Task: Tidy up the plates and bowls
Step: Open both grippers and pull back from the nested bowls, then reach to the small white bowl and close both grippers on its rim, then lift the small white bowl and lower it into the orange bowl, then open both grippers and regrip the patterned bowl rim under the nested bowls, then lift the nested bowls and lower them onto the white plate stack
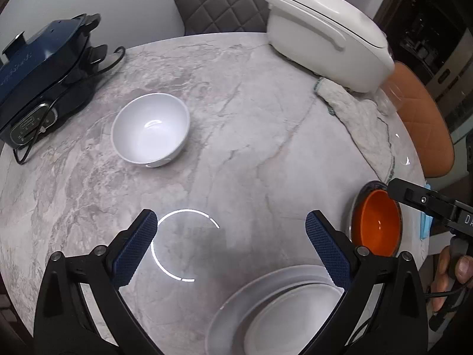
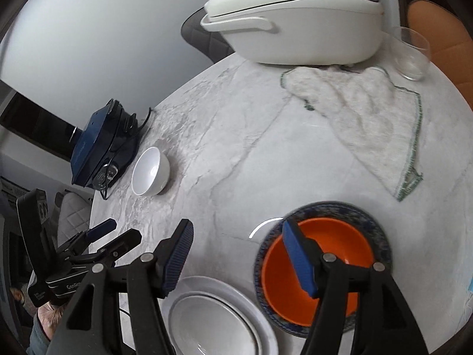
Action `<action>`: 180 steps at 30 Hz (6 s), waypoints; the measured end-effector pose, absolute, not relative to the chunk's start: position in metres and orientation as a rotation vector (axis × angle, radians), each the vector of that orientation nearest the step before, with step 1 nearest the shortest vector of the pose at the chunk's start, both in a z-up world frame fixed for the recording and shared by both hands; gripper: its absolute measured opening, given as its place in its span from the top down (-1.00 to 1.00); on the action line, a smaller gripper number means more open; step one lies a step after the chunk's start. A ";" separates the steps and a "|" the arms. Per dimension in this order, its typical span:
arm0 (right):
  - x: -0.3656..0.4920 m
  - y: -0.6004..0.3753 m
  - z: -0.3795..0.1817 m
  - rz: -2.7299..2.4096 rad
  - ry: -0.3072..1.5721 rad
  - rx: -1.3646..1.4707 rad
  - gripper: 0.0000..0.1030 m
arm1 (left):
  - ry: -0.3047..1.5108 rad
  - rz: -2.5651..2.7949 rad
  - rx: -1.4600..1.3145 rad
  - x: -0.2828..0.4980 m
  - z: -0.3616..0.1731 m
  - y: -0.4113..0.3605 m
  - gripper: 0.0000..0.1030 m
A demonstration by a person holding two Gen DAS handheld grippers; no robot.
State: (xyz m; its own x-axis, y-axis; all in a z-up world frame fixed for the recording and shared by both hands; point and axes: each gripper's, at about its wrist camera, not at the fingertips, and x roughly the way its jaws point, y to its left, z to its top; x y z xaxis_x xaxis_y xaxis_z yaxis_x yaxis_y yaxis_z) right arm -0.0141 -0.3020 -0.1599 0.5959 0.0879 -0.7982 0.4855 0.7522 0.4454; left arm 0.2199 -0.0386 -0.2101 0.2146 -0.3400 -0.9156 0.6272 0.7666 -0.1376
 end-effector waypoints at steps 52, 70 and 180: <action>0.240 -0.249 -0.267 -0.009 1.184 0.806 0.67 | 1.456 -0.644 0.107 0.419 -0.324 -0.011 0.81; 0.097 -0.279 -0.189 -0.135 1.030 0.850 0.67 | 1.380 -0.895 0.198 0.281 -0.228 -0.077 0.81; -0.151 -0.363 -0.260 -0.267 0.905 1.080 0.77 | 1.437 -1.185 0.551 0.120 -0.293 -0.199 0.84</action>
State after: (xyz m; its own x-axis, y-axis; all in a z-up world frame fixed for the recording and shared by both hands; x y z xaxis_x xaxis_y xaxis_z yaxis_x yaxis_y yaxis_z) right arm -0.1514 -0.3632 -0.2602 0.6259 0.2266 -0.7463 0.5948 0.4802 0.6447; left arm 0.1201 -0.1993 -0.2933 -0.2534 -0.2827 -0.9251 0.8546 0.3827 -0.3511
